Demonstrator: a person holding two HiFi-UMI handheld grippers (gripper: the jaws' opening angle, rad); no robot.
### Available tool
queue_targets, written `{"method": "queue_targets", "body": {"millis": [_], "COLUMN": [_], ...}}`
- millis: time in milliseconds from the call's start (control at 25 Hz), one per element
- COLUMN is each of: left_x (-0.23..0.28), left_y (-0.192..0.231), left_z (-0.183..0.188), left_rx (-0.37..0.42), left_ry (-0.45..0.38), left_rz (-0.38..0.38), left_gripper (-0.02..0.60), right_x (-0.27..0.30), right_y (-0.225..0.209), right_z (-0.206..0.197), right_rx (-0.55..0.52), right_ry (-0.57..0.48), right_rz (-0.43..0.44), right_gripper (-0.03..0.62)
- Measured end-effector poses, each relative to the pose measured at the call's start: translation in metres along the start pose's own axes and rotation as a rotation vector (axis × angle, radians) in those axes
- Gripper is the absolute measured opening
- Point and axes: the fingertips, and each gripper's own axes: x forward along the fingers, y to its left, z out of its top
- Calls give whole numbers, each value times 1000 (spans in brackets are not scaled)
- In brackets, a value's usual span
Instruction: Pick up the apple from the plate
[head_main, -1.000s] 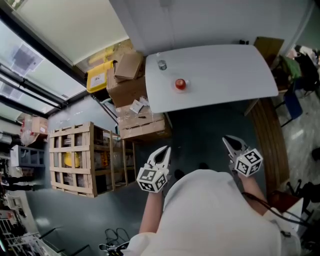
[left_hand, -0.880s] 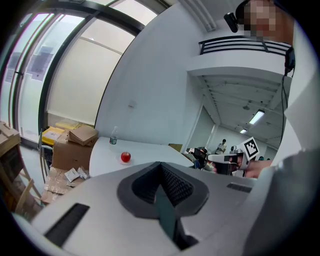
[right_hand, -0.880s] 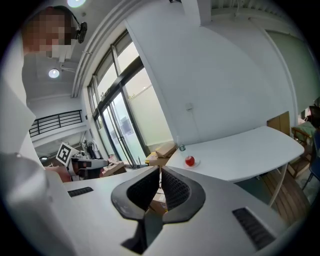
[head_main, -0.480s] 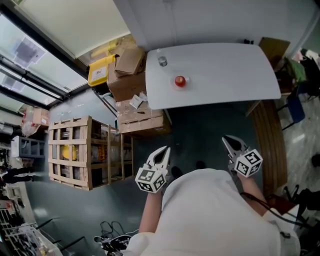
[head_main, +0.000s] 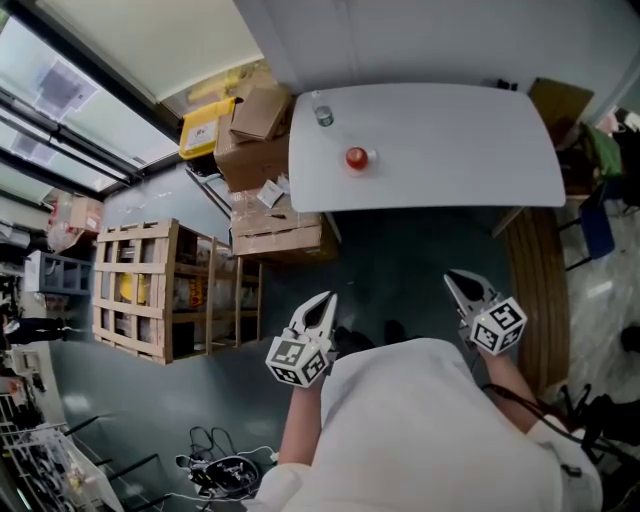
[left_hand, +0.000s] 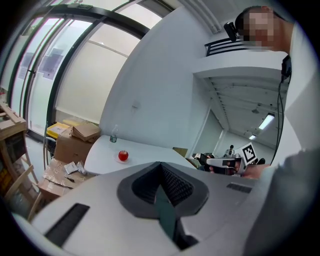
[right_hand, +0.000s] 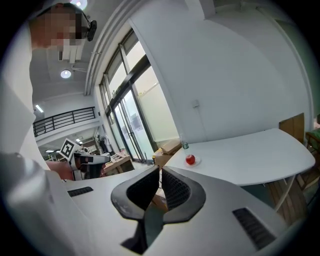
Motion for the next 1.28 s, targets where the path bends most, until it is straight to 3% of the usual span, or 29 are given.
{"method": "queue_targets", "body": {"millis": [240,560,1280], "left_x": [4,22,104], "left_y": [-6,12,107], "left_z": [-7,-2,68], "left_rx": [-18,-16,46], "left_ry": [15,33,99], "left_rz": [23,-3,-148], "left_gripper": [2,2,2], "right_x": [1,16,106], "right_y": [-6,-16,-44], "right_z": [-4,-6,37], "right_rx": [13,29,100], "right_ry": [17,42,-1], "right_rz": [18,-13,-172], "right_gripper": [38,38,38]}}
